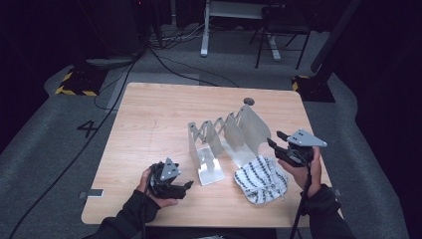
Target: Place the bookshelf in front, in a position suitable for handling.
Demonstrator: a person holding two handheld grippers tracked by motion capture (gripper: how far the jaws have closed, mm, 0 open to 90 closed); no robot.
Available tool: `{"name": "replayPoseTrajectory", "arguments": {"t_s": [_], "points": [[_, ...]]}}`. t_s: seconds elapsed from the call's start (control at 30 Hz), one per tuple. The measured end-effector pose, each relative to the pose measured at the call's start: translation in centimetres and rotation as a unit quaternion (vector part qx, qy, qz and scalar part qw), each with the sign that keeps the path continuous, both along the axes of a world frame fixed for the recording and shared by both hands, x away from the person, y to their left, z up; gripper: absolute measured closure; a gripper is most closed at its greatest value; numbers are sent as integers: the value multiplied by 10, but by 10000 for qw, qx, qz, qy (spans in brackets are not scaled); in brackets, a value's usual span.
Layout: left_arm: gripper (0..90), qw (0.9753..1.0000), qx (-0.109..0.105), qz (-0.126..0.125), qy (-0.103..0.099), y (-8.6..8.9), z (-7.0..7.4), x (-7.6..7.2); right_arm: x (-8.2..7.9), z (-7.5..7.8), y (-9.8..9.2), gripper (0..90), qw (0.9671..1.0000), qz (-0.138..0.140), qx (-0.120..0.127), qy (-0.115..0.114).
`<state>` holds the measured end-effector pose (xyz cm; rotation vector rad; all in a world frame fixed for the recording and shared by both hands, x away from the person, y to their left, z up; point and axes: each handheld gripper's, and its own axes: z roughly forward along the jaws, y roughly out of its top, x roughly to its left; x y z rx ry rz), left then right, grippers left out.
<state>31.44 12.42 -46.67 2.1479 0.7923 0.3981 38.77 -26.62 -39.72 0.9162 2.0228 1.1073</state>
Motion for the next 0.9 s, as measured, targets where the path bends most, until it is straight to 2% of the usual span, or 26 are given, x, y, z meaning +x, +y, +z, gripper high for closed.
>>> {"name": "replayPoseTrajectory", "arguments": {"t_s": [0.13,0.23,0.33,0.37,0.43,0.47,0.5,0.6,0.63,0.77,0.9], "points": [[230,9997,92,-164,-141,-21,-3,1,15,-4,2,475,9999,81,-120,30],[235,9998,81,-52,-168,-29,-6,9,23,-7,5,462,9998,204,13,84],[240,9997,85,89,-195,-31,-9,18,33,-13,10,509,9996,186,122,182],[242,9996,89,119,-244,-30,-9,20,36,-15,11,532,9995,211,124,200],[262,9986,243,217,-411,-28,-9,23,41,-17,13,592,9989,292,243,285],[263,9987,106,340,-368,-21,-7,26,43,-18,15,624,9986,364,244,284],[268,9985,36,422,-354,-17,-7,28,44,-18,17,664,9989,347,136,268],[240,9983,-148,451,-328,-5,-3,33,44,-19,19,761,9982,501,128,307],[240,9982,-120,471,-356,-3,-2,33,43,-20,20,798,9980,517,83,344],[241,9978,-54,493,-450,0,-1,34,37,-21,23,830,9976,586,-7,371],[240,9970,9,573,-521,5,1,35,29,-21,23,847,9983,455,-64,351]]}}
